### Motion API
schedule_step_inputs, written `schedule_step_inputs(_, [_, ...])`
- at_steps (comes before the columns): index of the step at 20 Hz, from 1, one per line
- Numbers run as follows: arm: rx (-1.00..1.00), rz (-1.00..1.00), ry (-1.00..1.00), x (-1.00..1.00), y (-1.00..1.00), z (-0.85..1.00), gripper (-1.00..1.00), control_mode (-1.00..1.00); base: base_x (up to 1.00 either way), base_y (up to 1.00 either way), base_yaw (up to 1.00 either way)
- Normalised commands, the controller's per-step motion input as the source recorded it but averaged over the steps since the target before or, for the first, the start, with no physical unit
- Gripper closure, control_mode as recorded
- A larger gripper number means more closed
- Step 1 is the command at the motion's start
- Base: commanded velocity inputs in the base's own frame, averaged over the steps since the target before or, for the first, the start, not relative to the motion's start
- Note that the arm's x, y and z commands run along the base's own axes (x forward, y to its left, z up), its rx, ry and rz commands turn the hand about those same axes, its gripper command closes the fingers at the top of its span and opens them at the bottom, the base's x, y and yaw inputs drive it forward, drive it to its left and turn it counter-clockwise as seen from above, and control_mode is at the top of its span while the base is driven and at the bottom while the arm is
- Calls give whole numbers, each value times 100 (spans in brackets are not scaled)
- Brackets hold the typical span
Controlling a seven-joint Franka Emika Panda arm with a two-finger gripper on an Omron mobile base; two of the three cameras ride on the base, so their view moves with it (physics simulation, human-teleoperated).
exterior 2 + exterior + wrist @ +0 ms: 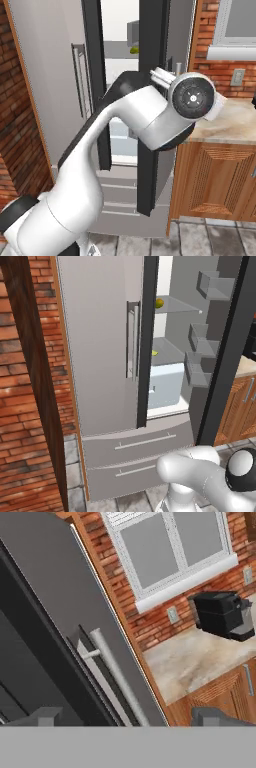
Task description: Open the fridge, remove the mango, lemon wedge, and shrimp, and place them on any counter.
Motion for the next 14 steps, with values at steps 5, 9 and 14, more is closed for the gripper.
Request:
schedule_step_inputs(5, [-15,0,37,11,100,-7,-100,-100,0,0,0])
schedule_step_inputs(9, [-3,-5,19,11,100,-18,-100,-100,0,0,0])
schedule_step_inputs(14, [-4,-8,21,8,99,-14,-100,-100,0,0,0])
